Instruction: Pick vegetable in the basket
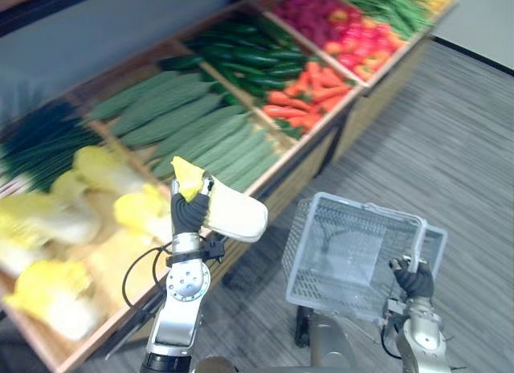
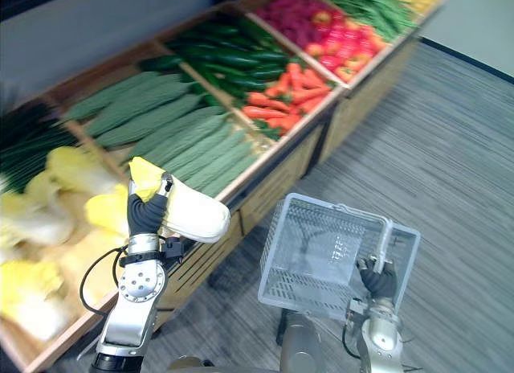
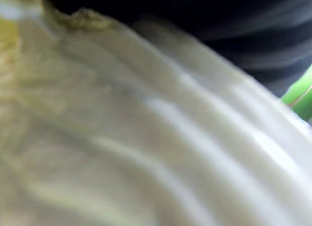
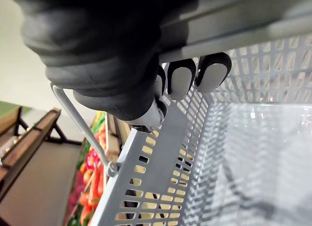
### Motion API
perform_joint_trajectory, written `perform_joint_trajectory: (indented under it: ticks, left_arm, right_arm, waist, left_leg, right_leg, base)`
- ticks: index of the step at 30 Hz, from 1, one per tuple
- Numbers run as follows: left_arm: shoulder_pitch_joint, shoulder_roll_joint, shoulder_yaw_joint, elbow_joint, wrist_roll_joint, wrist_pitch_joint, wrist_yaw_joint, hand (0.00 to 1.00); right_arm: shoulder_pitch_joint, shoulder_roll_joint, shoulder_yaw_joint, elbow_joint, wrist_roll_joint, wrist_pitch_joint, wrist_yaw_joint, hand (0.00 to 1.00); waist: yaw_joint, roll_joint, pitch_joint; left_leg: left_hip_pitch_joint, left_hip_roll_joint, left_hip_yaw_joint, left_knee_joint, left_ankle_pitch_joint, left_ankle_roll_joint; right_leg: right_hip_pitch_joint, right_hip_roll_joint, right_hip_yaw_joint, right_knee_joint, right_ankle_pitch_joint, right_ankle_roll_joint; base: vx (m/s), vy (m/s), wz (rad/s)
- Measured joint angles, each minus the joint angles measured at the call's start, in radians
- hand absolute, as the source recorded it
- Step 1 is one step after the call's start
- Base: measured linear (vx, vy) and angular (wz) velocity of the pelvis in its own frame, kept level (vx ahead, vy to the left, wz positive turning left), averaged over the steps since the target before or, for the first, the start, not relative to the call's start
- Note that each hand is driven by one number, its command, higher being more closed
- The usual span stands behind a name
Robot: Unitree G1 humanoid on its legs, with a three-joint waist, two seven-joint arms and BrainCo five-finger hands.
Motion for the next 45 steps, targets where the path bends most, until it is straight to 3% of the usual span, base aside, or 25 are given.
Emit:
perform_joint_trajectory:
  ticks: [2, 4, 5, 6, 7, 9, 10, 12, 13, 15, 16, 20, 28, 35, 36, 41, 45]
  left_arm:
    - [-0.021, 0.0, -0.034, 0.04, 0.001, 0.0, -0.021, 1.0]
    - [-0.053, 0.001, -0.076, 0.079, 0.001, 0.0, -0.043, 1.0]
    - [-0.068, 0.001, -0.105, 0.103, 0.001, -0.001, -0.05, 1.0]
    - [-0.076, 0.001, -0.126, 0.127, 0.001, -0.007, -0.061, 1.0]
    - [-0.076, 0.001, -0.137, 0.13, 0.001, -0.011, -0.062, 1.0]
    - [-0.063, 0.005, -0.157, 0.141, 0.013, -0.018, -0.062, 1.0]
    - [-0.058, 0.009, -0.157, 0.145, 0.017, -0.018, -0.061, 1.0]
    - [-0.053, 0.025, -0.158, 0.155, 0.039, -0.017, -0.061, 1.0]
    - [-0.054, 0.025, -0.158, 0.164, 0.061, -0.017, -0.06, 1.0]
    - [-0.054, 0.016, -0.166, 0.174, 0.072, -0.015, -0.058, 1.0]
    - [-0.06, 0.021, -0.178, 0.194, 0.093, -0.013, -0.058, 1.0]
    - [-0.091, 0.049, -0.198, 0.241, 0.161, 0.005, -0.061, 1.0]
    - [-0.199, 0.082, -0.281, 0.334, 0.302, 0.04, -0.086, 1.0]
    - [-0.229, 0.081, -0.391, 0.437, 0.45, 0.043, -0.121, 1.0]
    - [-0.229, 0.08, -0.398, 0.46, 0.468, 0.045, -0.129, 0.0]
    - [-0.248, 0.087, -0.409, 0.499, 0.527, 0.069, -0.125, 0.0]
    - [-0.282, 0.09, -0.434, 0.555, 0.561, 0.086, -0.132, 0.0]
  right_arm:
    - [-0.028, -0.043, 0.014, 0.0, 0.001, 0.001, 0.014, 1.0]
    - [-0.049, -0.081, 0.02, 0.0, 0.001, 0.001, 0.031, 1.0]
    - [-0.052, -0.102, 0.027, 0.0, 0.013, 0.0, 0.036, 1.0]
    - [-0.055, -0.118, 0.043, 0.001, 0.031, -0.001, 0.037, 1.0]
    - [-0.057, -0.124, 0.046, 0.001, 0.041, -0.001, 0.036, 1.0]
    - [-0.076, -0.125, 0.071, 0.007, 0.13, -0.001, 0.055, 1.0]
    - [-0.087, -0.124, 0.094, 0.017, 0.161, -0.001, 0.055, 1.0]
    - [-0.123, -0.125, 0.142, 0.054, 0.209, -0.001, 0.056, 1.0]
    - [-0.137, -0.127, 0.166, 0.07, 0.235, -0.001, 0.058, 1.0]
    - [-0.14, -0.144, 0.196, 0.079, 0.259, -0.001, 0.06, 1.0]
    - [-0.14, -0.149, 0.224, 0.094, 0.28, 0.004, 0.073, 1.0]
    - [-0.138, -0.145, 0.306, 0.09, 0.347, 0.009, 0.132, 1.0]
    - [-0.154, -0.154, 0.414, 0.07, 0.436, 0.013, 0.21, 1.0]
    - [-0.222, -0.161, 0.493, 0.069, 0.563, 0.013, 0.224, 1.0]
    - [-0.226, -0.159, 0.499, 0.068, 0.591, 0.013, 0.225, 1.0]
    - [-0.231, -0.17, 0.536, 0.064, 0.74, 0.012, 0.22, 1.0]
    - [-0.253, -0.18, 0.66, -0.027, 0.867, 0.011, 0.234, 1.0]
  waist:
    - [-0.024, 0.013, -0.004]
    - [-0.03, 0.018, -0.006]
    - [-0.033, 0.018, -0.006]
    - [-0.034, 0.019, -0.007]
    - [-0.034, 0.021, -0.008]
    - [-0.021, 0.022, -0.008]
    - [-0.019, 0.021, -0.008]
    - [-0.014, 0.021, -0.008]
    - [-0.002, 0.028, -0.011]
    - [0.013, 0.059, -0.023]
    - [0.01, 0.075, -0.028]
    - [-0.021, 0.032, -0.043]
    - [-0.026, 0.017, -0.047]
    - [-0.049, -0.021, -0.049]
    - [-0.049, -0.023, -0.05]
    - [-0.046, -0.027, -0.05]
    - [-0.048, -0.029, -0.049]
  left_leg:
    - [0.016, 0.038, 0.017, 0.066, 0.005, 0.004]
    - [0.023, 0.098, 0.009, 0.229, 0.054, 0.069]
    - [0.003, 0.138, -0.04, 0.365, 0.153, 0.122]
    - [-0.035, 0.136, -0.134, 0.466, 0.119, 0.112]
    - [-0.063, 0.125, -0.181, 0.5, 0.086, 0.1]
    - [-0.193, 0.043, -0.372, 0.516, -0.01, 0.093]
    - [-0.236, 0.009, -0.426, 0.478, -0.029, 0.093]
    - [-0.3, -0.062, -0.545, 0.368, -0.036, 0.082]
    - [-0.33, -0.103, -0.624, 0.271, -0.03, 0.073]
    - [-0.34, -0.129, -0.705, 0.102, 0.056, 0.036]
    - [-0.33, -0.13, -0.707, 0.07, 0.109, 0.035]
    - [-0.272, -0.199, -0.628, -0.045, 0.117, 0.063]
    - [-0.257, -0.212, -0.532, -0.058, 0.096, 0.093]
    - [-0.274, -0.211, -0.538, -0.063, 0.09, 0.094]
    - [-0.275, -0.211, -0.539, -0.063, 0.09, 0.094]
    - [-0.292, -0.213, -0.565, -0.06, 0.09, 0.095]
    - [-0.307, -0.212, -0.569, -0.056, 0.09, 0.095]
  right_leg:
    - [-0.001, 0.046, 0.051, 0.009, -0.016, -0.008]
    - [0.023, 0.099, 0.119, -0.007, -0.021, -0.014]
    - [0.067, 0.124, 0.162, -0.045, -0.02, -0.015]
    - [0.116, 0.133, 0.208, -0.09, -0.016, -0.014]
    - [0.135, 0.139, 0.232, -0.111, -0.012, -0.012]
    - [0.2, 0.148, 0.328, -0.182, -0.002, -0.015]
    - [0.216, 0.148, 0.366, -0.195, -0.002, -0.014]
    - [0.233, 0.147, 0.442, -0.206, 0.001, -0.004]
    - [0.236, 0.147, 0.498, -0.206, 0.012, 0.029]
    - [0.23, 0.17, 0.559, -0.199, 0.018, 0.07]
    - [0.239, 0.187, 0.624, -0.207, 0.016, 0.1]
    - [0.257, 0.114, 0.699, -0.318, 0.064, 0.149]
    - [0.262, 0.101, 0.79, -0.437, 0.126, 0.159]
    - [0.245, 0.102, 0.788, -0.445, 0.129, 0.156]
    - [0.246, 0.102, 0.787, -0.448, 0.13, 0.154]
    - [0.246, 0.097, 0.764, -0.454, 0.131, 0.153]
    - [0.238, 0.097, 0.76, -0.456, 0.131, 0.152]
  base:
    - [0.22, -0.145, -1.29]
    - [0.3, -0.098, -1.41]
    - [0.31, -0.062, -1.26]
    - [0.23, -0.024, -1.15]
    - [0.2, 0.044, -1.11]
    - [0.21, 0.125, -1.23]
    - [0.17, 0.157, -1.22]
    - [0.14, 0.228, -1.25]
    - [0.14, 0.345, -1.43]
    - [0.09, 0.325, -1.32]
    - [0.08, 0.249, -0.91]
    - [0.07, 0.227, -0.52]
    - [0.07, 0.085, -0.36]
    - [0.02, 0.01, -0.02]
    - [0.0, 0.016, 0.03]
    - [-0.01, 0.01, 0.13]
    - [0.0, 0.0, 0.04]
